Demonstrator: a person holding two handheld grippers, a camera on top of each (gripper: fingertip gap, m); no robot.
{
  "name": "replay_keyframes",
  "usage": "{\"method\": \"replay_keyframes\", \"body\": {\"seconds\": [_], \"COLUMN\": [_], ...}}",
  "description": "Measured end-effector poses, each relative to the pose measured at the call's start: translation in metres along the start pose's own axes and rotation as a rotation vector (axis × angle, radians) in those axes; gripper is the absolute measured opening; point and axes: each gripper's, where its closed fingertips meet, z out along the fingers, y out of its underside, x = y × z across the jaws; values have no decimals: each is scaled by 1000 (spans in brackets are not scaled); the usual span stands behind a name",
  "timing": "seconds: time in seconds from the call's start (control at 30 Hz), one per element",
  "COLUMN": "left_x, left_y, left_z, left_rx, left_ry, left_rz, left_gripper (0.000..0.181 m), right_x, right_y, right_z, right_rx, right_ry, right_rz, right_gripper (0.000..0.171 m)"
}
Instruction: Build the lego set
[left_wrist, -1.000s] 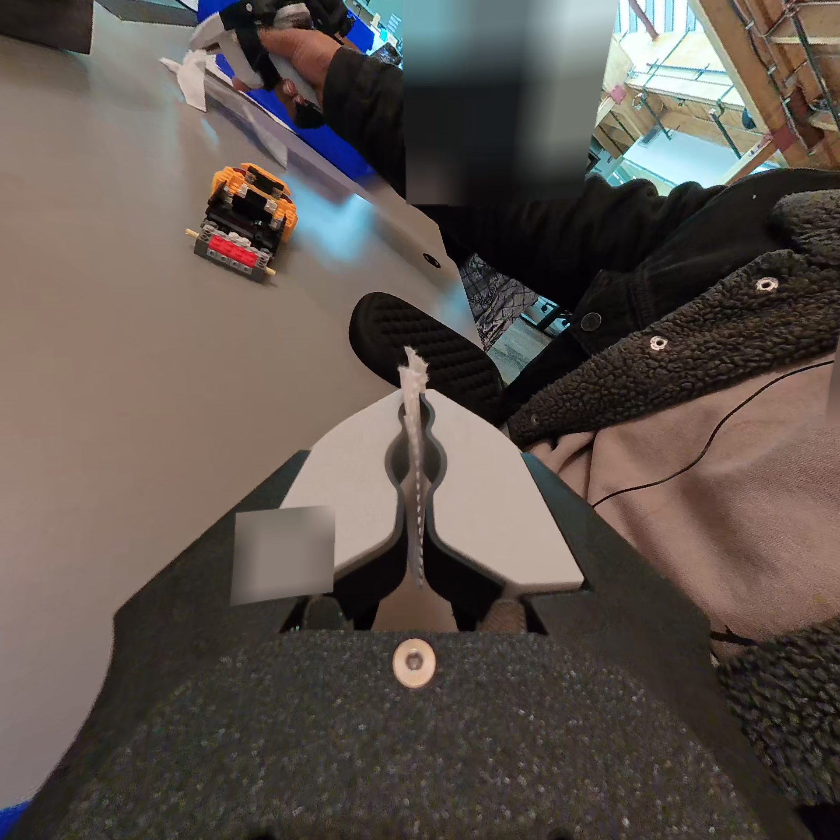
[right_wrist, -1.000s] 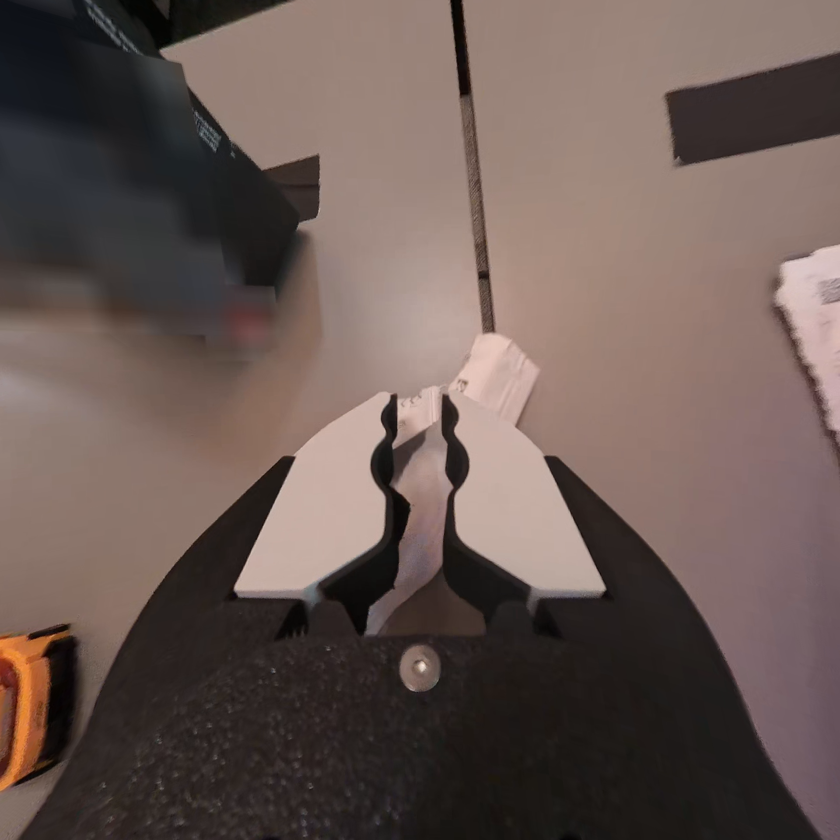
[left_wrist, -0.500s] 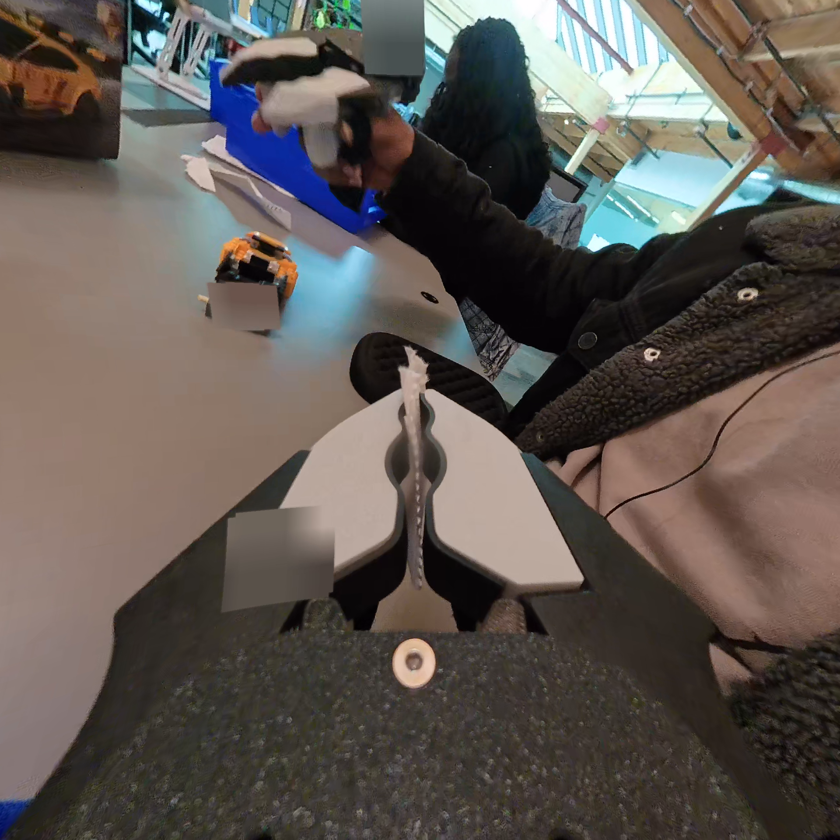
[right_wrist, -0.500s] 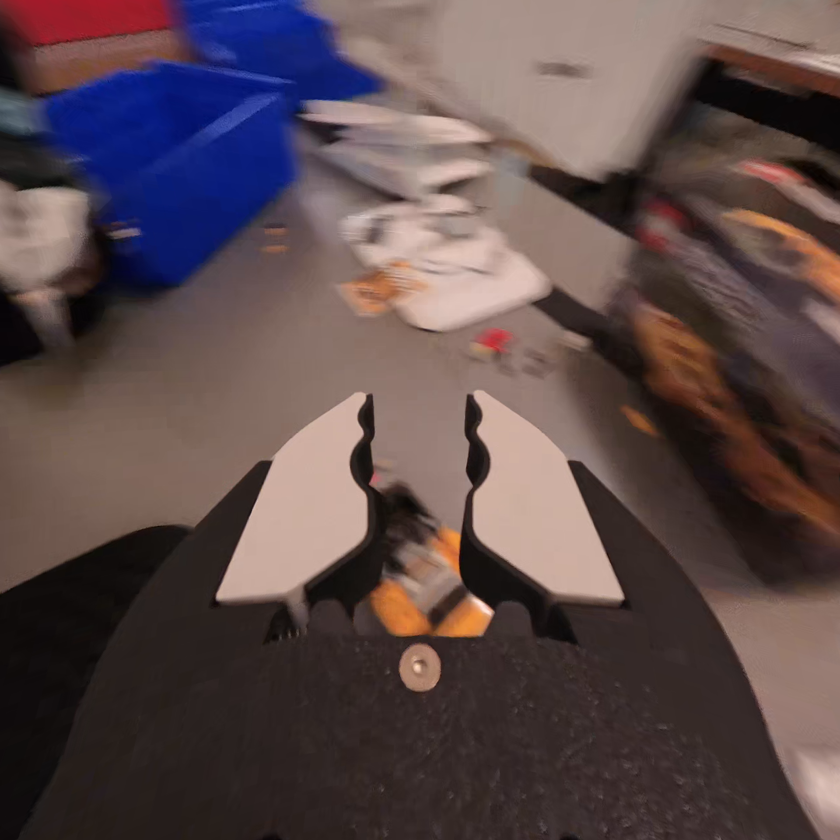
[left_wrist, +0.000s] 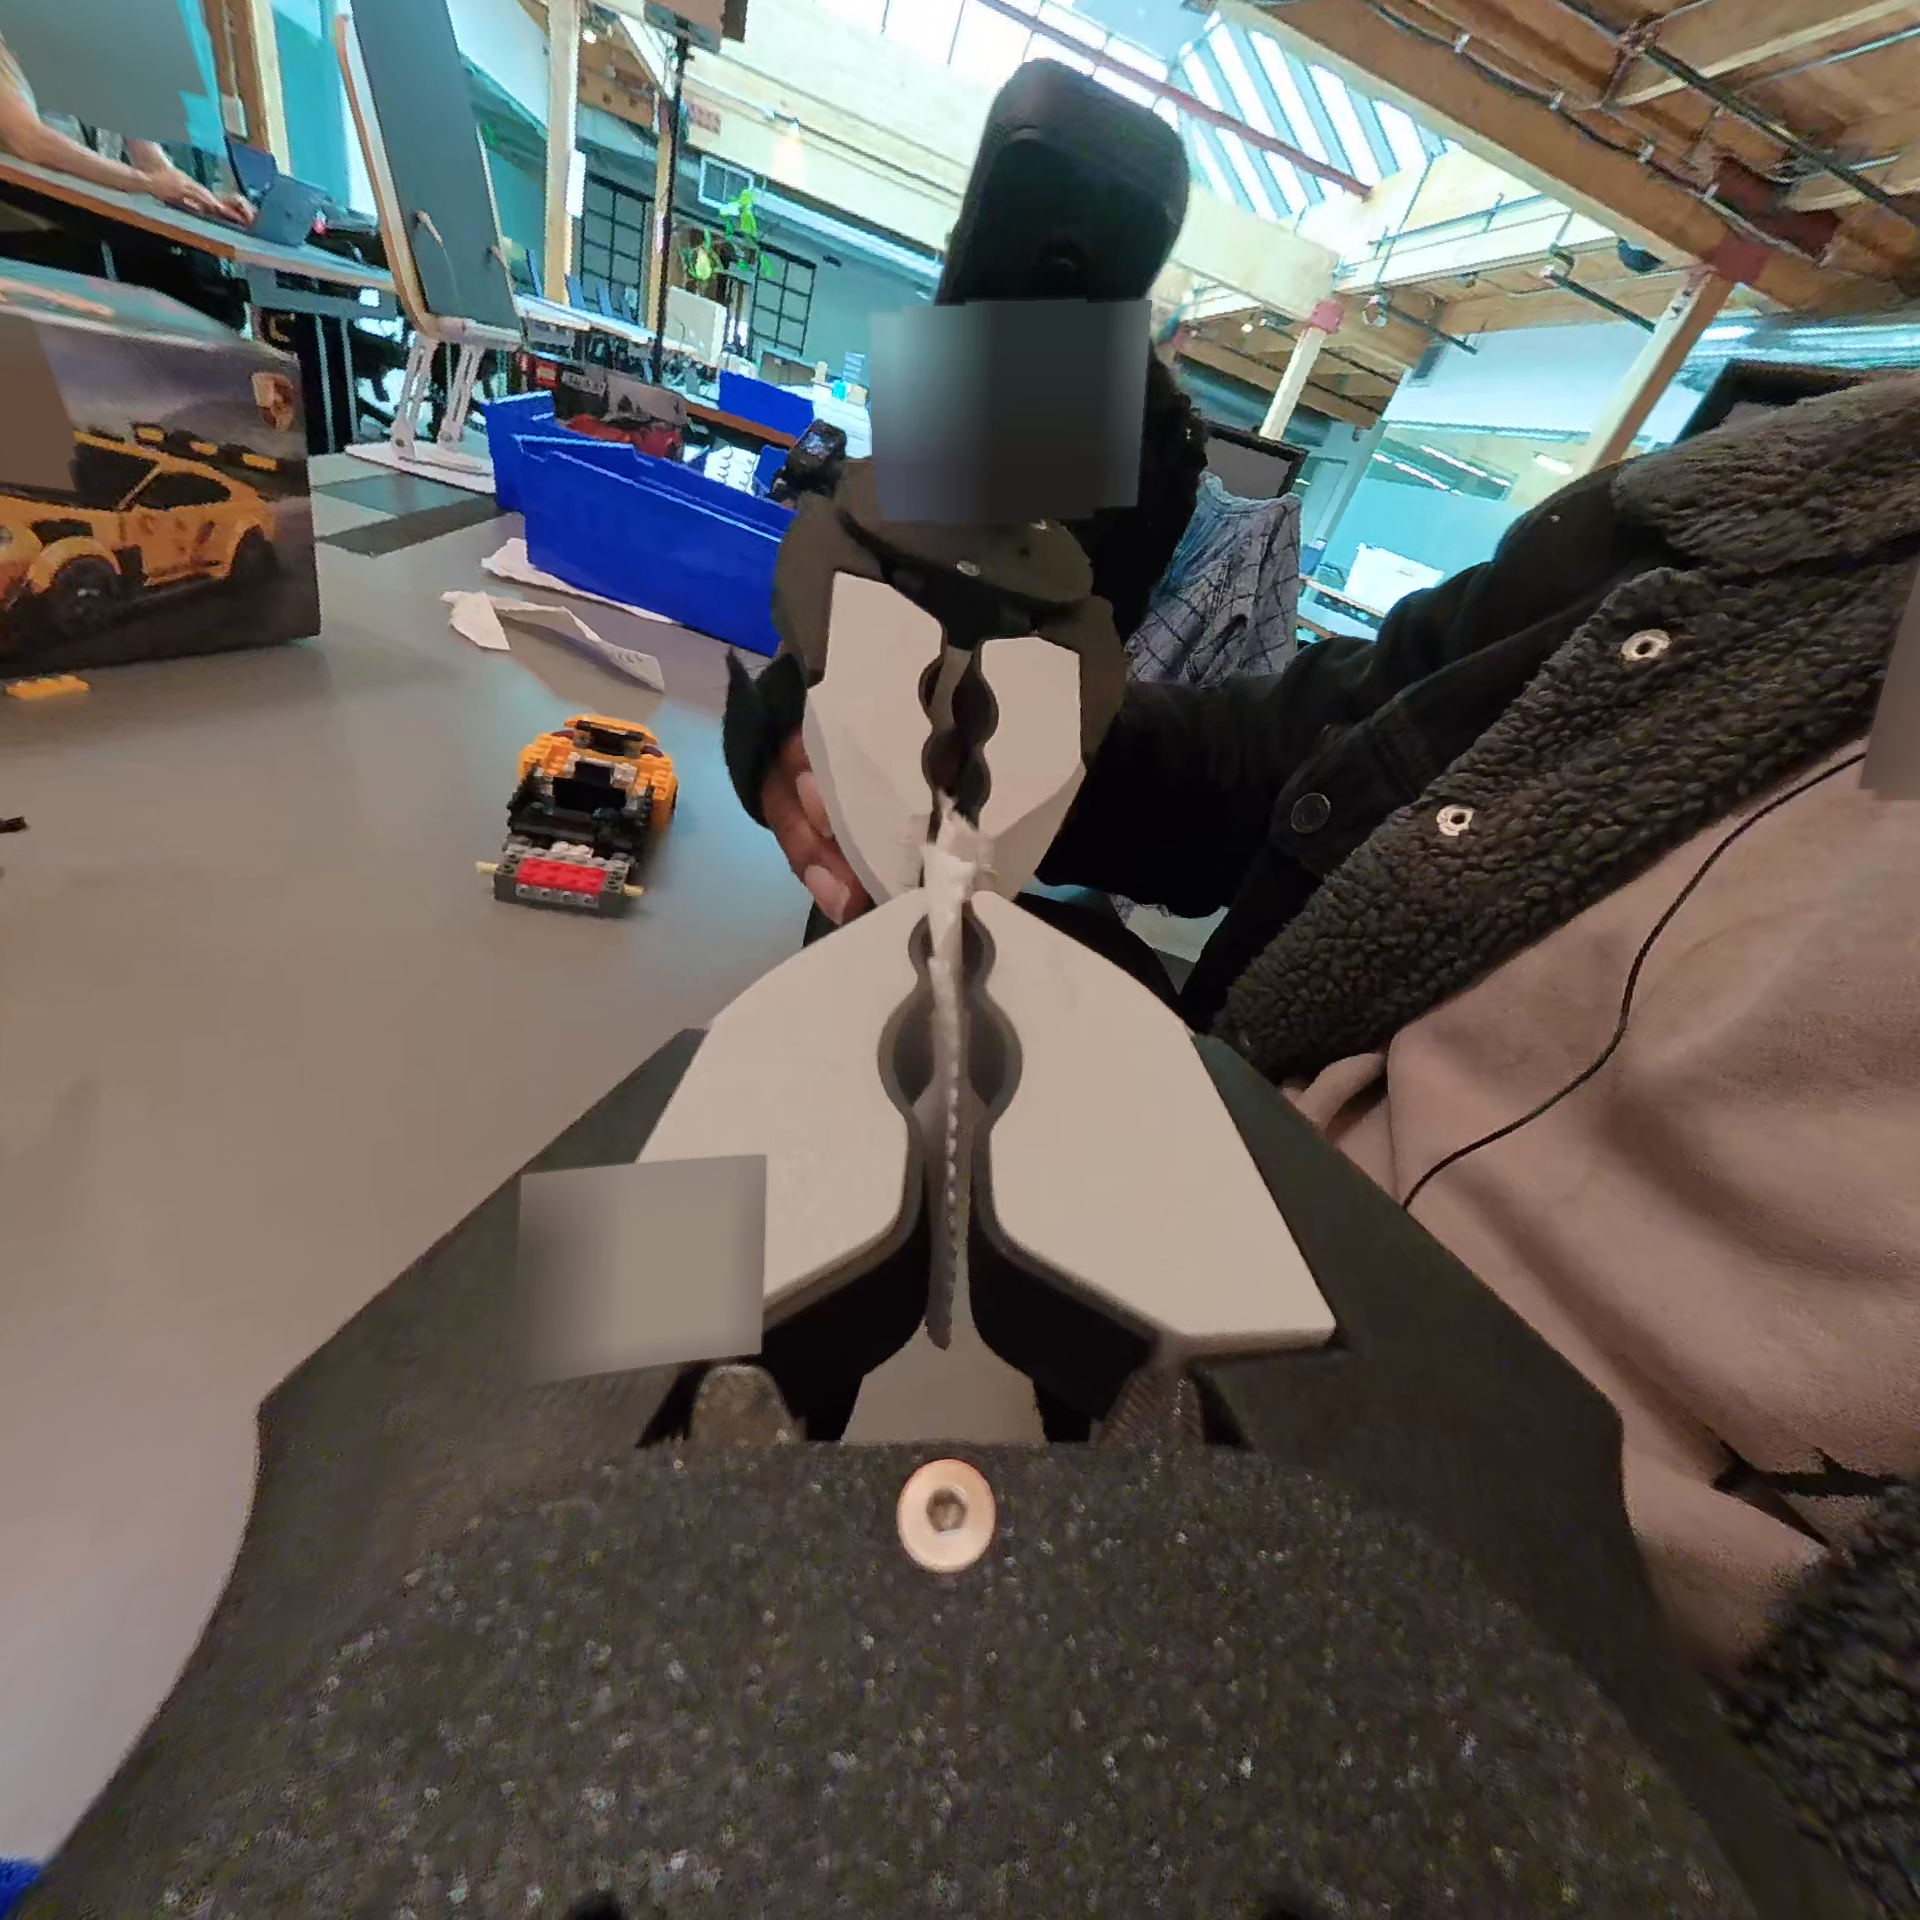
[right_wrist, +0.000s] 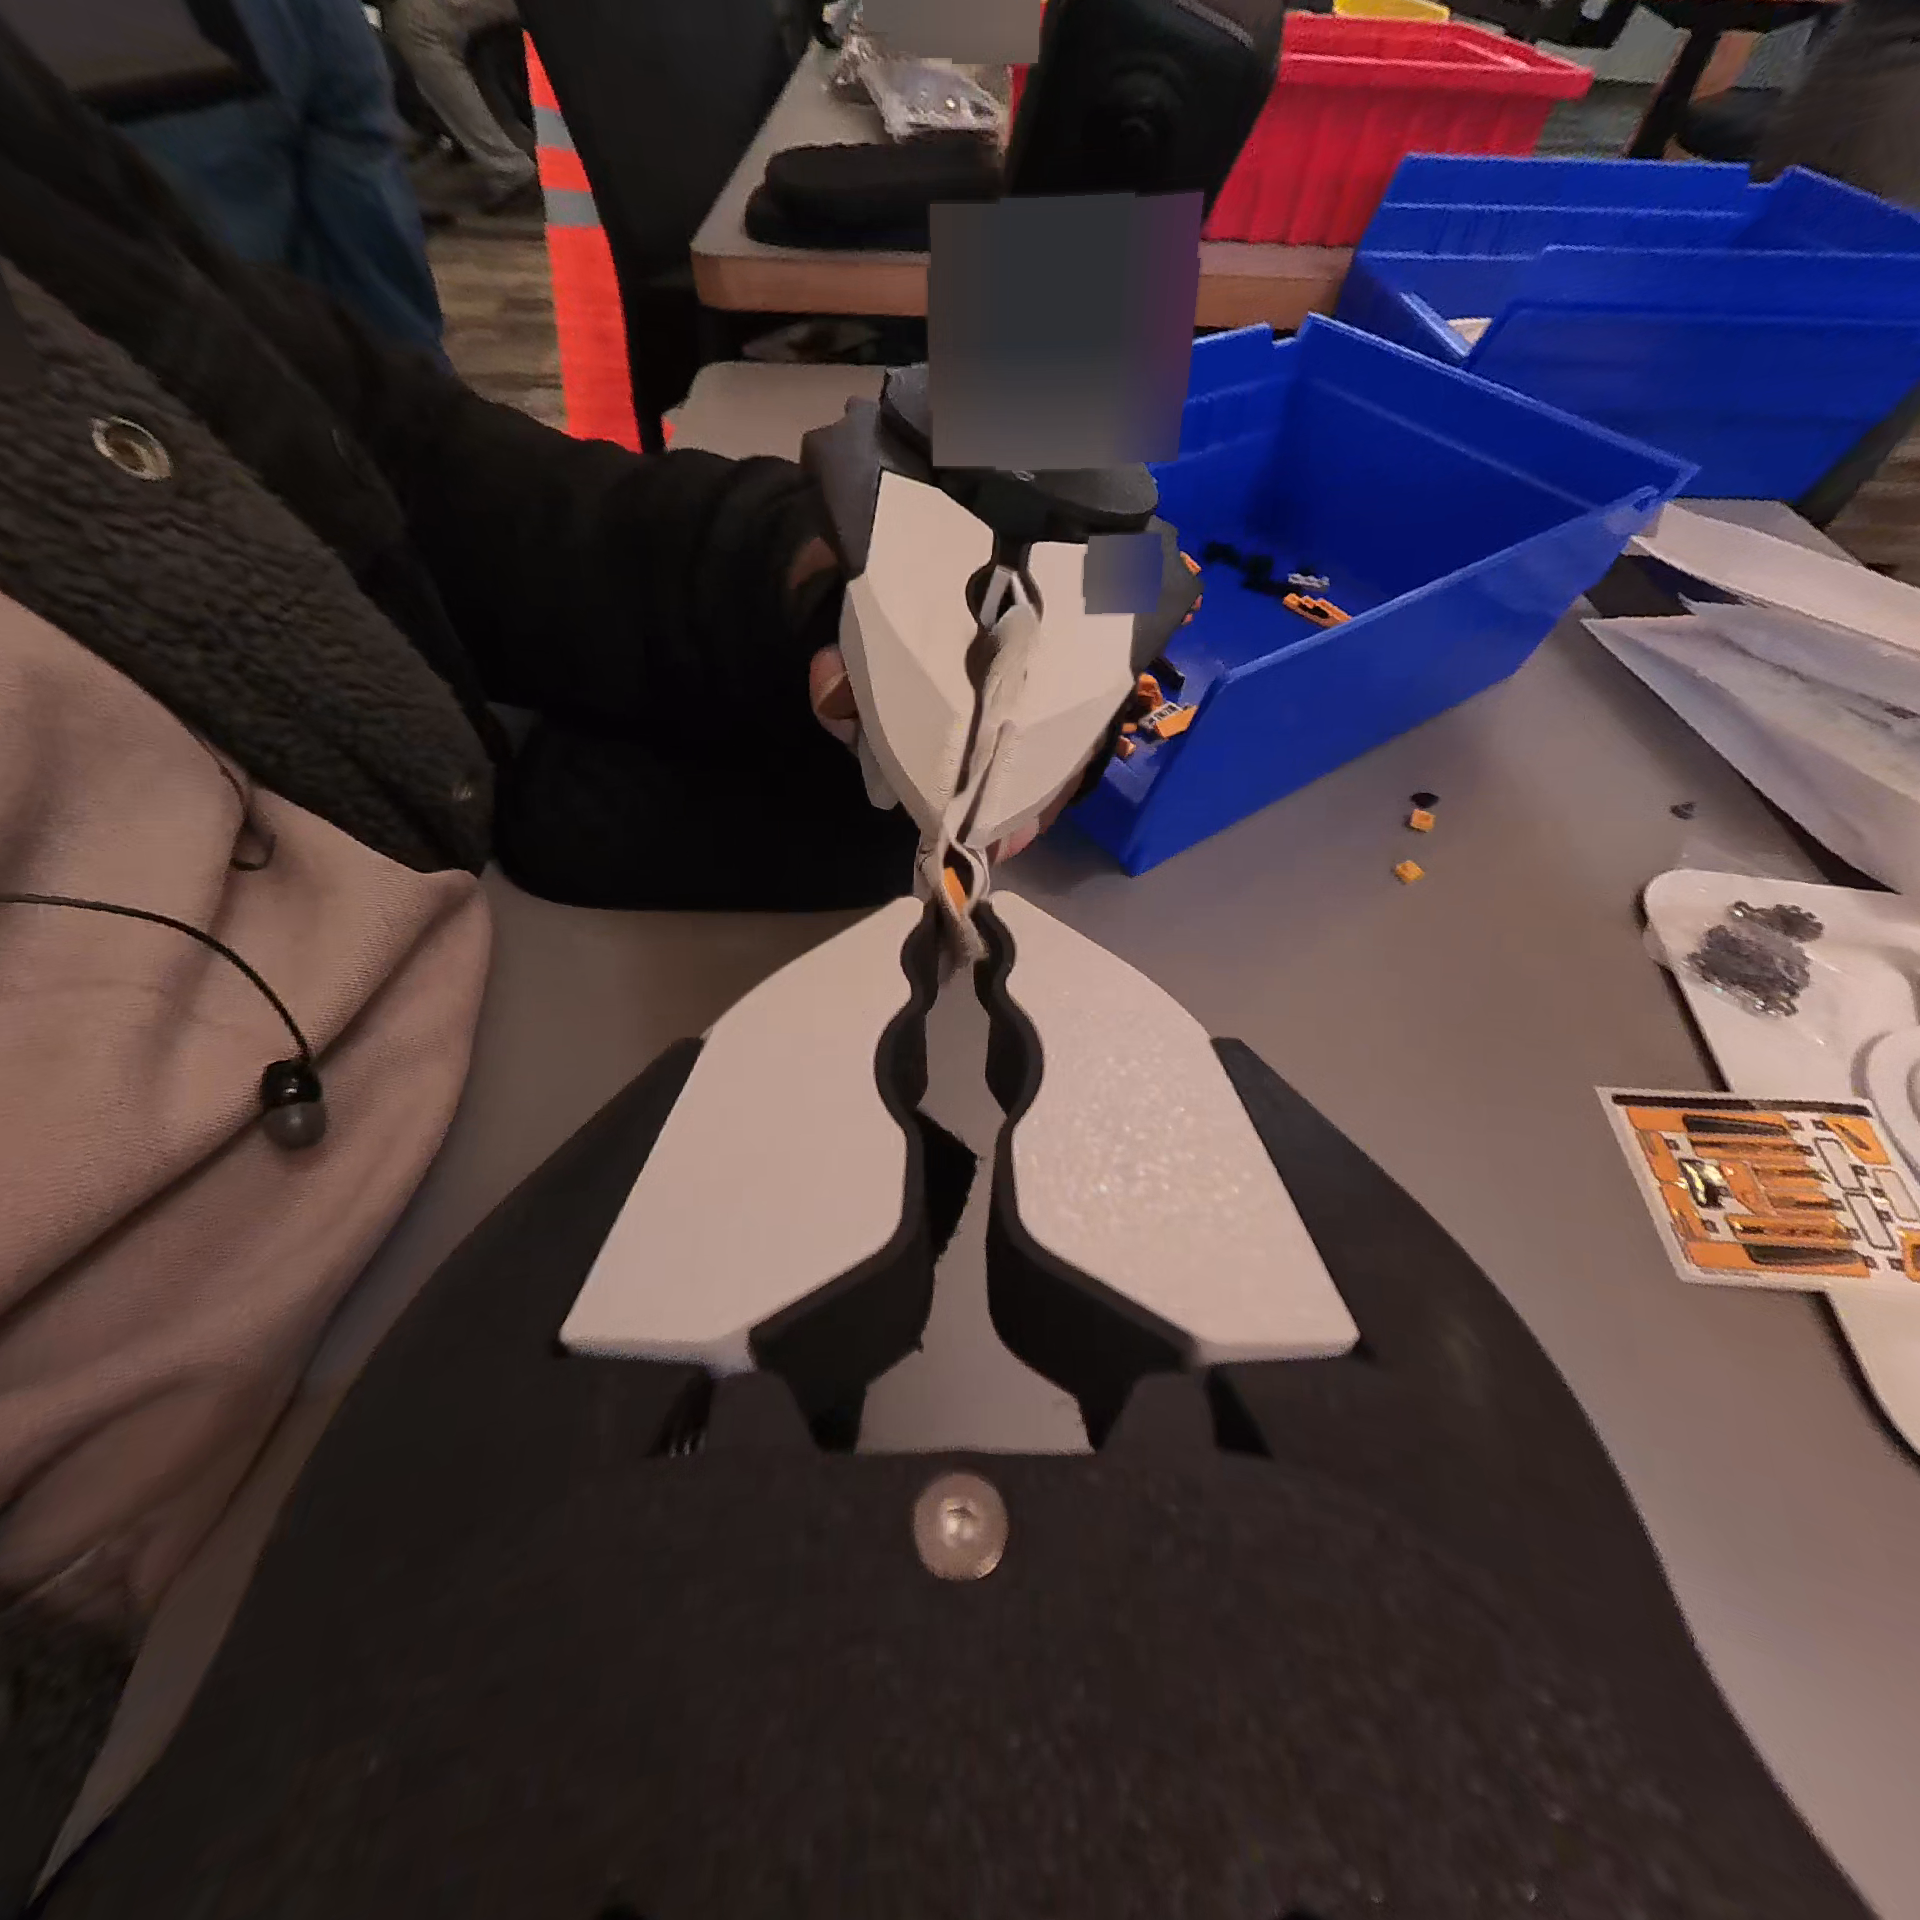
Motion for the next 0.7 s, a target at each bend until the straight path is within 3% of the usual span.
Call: {"method": "replay_keyframes", "body": {"seconds": [0.2,0.33,0.4,0.7], "left_x": [-11,-21,-24,-52], "left_y": [6,12,18,36], "left_z": [-7,-11,-10,-14], "left_rx": [-60,-110,-142,-219], "left_ry": [-75,-151,-165,-323], "left_rz": [43,64,47,-84], "left_gripper": [18,13,1,0], "right_x": [13,16,17,44], "right_y": [5,8,12,40], "right_z": [-14,-19,-18,-9], "right_rx": [-8,-38,-62,-156], "right_ry": [-15,-8,-4,125], "right_rz": [53,48,57,77], "right_gripper": [5,5,5,12]}}
